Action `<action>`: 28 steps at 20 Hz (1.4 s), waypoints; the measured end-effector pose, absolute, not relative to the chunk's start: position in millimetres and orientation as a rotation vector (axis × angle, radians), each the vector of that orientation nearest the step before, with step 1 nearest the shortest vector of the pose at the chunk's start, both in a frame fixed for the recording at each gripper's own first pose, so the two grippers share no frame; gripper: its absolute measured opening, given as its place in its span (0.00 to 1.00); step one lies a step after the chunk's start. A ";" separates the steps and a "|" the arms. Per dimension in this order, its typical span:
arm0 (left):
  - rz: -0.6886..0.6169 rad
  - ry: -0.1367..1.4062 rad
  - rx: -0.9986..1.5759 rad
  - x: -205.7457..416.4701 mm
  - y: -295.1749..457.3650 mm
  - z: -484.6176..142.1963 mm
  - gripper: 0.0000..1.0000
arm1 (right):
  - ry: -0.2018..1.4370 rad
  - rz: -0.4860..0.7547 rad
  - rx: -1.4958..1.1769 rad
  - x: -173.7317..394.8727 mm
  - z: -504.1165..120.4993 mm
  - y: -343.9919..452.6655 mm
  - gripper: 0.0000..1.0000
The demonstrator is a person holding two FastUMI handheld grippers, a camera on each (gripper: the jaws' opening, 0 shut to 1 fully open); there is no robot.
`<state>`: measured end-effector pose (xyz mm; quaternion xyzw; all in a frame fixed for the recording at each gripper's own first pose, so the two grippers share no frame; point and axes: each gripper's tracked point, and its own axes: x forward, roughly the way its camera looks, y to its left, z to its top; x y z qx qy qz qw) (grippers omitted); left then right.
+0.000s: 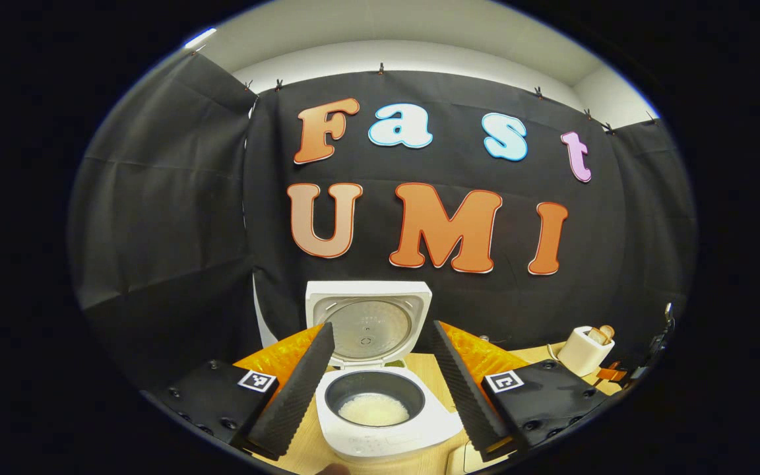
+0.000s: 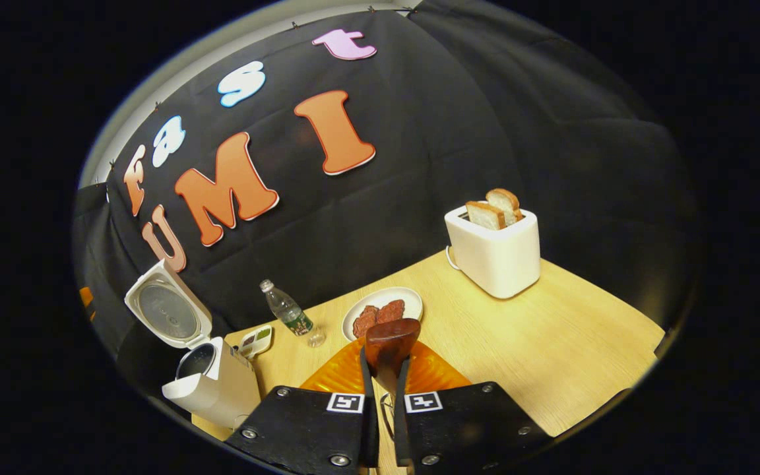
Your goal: Close the left gripper, press the button to open the rice cooker; take a wooden spoon from the chopstick holder with the right hand, scoop a spoonful of rice and pour it into the rice cooker, then put the wooden spoon back into the chopstick holder.
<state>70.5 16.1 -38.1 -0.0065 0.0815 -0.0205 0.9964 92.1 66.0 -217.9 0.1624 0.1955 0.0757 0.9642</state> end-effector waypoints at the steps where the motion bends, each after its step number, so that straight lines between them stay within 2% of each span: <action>1: -0.035 0.166 -0.005 70.7 16.9 -38.5 0.99 | 0.417 0.156 0.335 93.3 -227.9 66.9 0.08; 3: -0.024 0.173 0.008 71.0 17.9 -39.4 0.99 | 0.441 0.165 0.346 92.9 -240.8 67.0 0.08; 5: -0.018 0.175 0.016 72.1 18.6 -39.3 0.99 | 0.438 0.163 0.361 89.6 -243.8 63.4 0.13; 8: -0.013 0.159 0.024 74.3 19.2 -34.5 1.00 | 0.444 0.093 0.343 89.9 -246.6 40.9 0.23; 10: -0.017 0.161 0.025 76.9 17.8 -34.2 0.99 | 0.447 0.067 0.320 84.4 -247.3 30.5 0.42; 11: -0.026 0.167 0.019 78.5 15.8 -34.7 0.99 | 0.448 0.058 0.307 80.4 -246.0 25.5 0.64; 12: -0.035 0.173 0.008 80.1 13.3 -34.9 0.99 | 0.437 0.042 0.290 77.1 -242.5 19.7 0.74; 13: -0.047 0.178 -0.003 83.4 10.4 -34.6 0.99 | 0.420 0.024 0.269 74.8 -235.0 13.3 0.90; 14: -0.053 0.183 -0.012 87.1 8.9 -33.1 0.99 | 0.402 -0.009 0.242 71.1 -228.9 4.3 0.94; 16: -0.056 0.199 -0.030 97.5 7.3 -27.1 0.99 | 0.379 -0.059 0.182 63.3 -215.6 -9.3 0.95; 21: -0.089 0.149 -0.047 140.0 3.3 13.5 0.99 | 0.339 -0.087 0.163 50.2 -181.5 -20.4 0.95; 28: -0.100 0.142 -0.031 242.7 -2.2 42.9 0.99 | 0.329 -0.124 0.152 22.8 -169.6 -29.3 0.95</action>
